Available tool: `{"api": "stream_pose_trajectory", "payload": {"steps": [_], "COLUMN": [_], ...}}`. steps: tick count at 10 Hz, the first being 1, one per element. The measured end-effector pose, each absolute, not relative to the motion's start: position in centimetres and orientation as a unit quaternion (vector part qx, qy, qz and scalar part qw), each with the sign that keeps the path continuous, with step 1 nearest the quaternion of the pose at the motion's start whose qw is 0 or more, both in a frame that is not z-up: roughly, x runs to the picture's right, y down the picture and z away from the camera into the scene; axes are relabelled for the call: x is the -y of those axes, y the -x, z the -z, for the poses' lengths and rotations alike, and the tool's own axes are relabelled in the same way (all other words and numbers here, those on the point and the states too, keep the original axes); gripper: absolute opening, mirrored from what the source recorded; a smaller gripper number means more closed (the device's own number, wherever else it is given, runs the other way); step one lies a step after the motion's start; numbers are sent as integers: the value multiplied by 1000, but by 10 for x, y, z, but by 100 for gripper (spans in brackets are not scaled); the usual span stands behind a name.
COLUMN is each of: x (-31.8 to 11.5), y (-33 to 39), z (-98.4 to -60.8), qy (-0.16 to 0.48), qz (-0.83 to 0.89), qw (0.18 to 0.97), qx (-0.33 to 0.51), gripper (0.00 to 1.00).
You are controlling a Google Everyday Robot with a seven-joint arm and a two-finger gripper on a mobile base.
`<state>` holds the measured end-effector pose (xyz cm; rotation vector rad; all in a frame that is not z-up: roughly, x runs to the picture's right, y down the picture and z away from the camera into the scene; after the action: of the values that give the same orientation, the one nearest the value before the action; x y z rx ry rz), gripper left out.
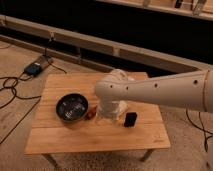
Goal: Knock the eraser over
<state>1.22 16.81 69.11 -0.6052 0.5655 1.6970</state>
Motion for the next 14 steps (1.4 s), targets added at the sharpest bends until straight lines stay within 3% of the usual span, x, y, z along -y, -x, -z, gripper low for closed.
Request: {"api": "stream_pose_trajectory", "payload": {"steps": [7, 14], "x": [-187, -162], "y": [-65, -97], "z": [-726, -777], "qy": [265, 258], "qz": [-723, -716], "qw": [587, 599], "qx": [-250, -248], "gripper": [65, 65]}}
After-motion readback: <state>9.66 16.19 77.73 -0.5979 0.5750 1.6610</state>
